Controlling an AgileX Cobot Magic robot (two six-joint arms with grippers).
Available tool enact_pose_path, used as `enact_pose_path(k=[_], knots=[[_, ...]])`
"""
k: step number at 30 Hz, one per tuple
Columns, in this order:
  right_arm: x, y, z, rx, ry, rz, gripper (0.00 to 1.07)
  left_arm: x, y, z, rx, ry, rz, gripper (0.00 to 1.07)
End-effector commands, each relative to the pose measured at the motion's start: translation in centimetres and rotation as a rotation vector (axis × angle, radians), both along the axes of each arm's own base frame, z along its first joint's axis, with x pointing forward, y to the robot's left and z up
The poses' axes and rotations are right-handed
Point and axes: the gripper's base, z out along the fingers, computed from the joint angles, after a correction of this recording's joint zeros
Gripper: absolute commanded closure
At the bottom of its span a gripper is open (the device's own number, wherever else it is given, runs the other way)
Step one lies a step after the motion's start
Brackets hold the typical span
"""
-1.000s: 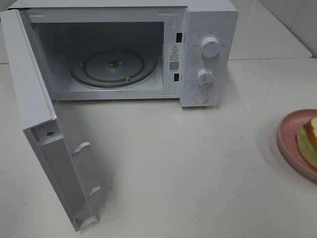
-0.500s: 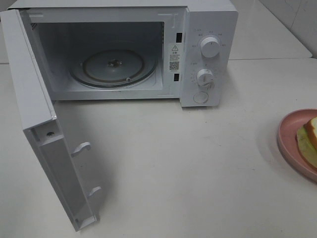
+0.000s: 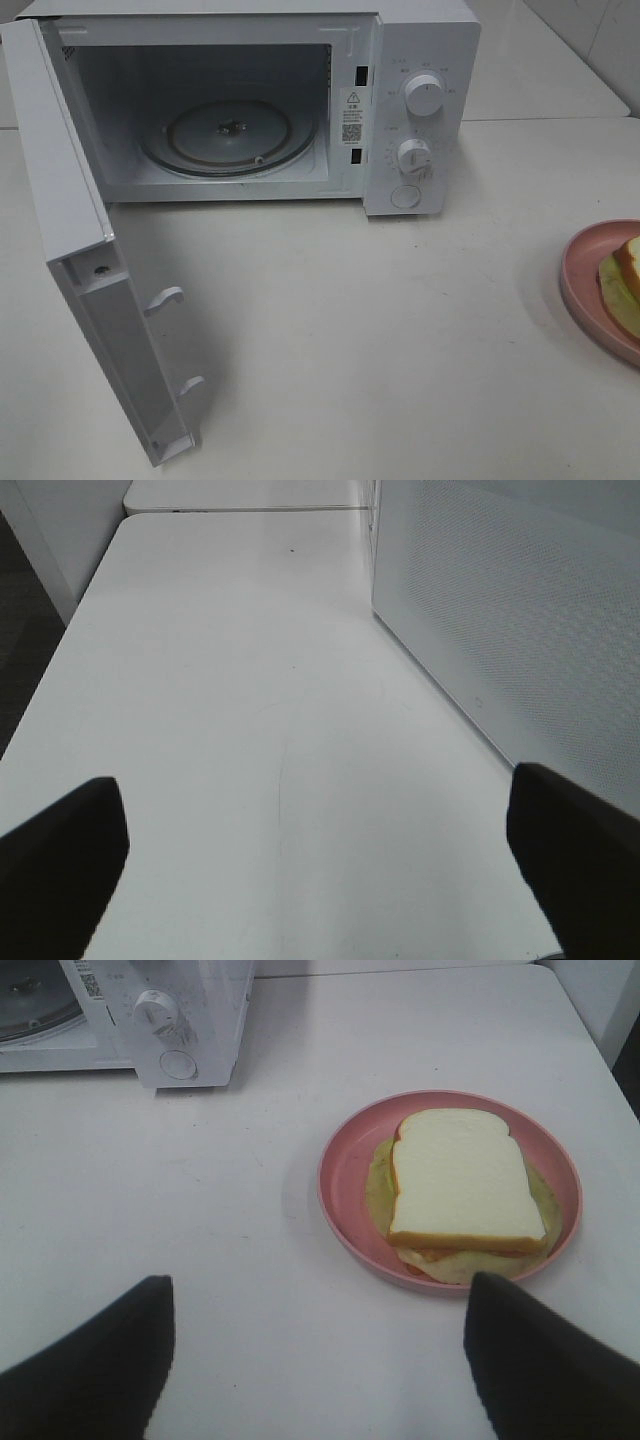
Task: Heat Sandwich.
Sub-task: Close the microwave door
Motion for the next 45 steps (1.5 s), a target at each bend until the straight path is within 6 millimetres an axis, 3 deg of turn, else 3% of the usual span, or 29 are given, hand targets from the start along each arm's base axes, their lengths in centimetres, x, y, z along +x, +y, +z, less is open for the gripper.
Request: enact_pose_path(k=[1,45], knots=[[-0.33,-0.03,0.01,-0.009,-0.037,-0.002,0.31,-0.21,0.00,-0.04,0.000,-0.025,0.001,0.09],[-0.33,-0.03,0.01,-0.008,-0.037,-0.003,0.32,-0.27,-0.13,0.26,-0.013,-0.042,-0.008,0.09]])
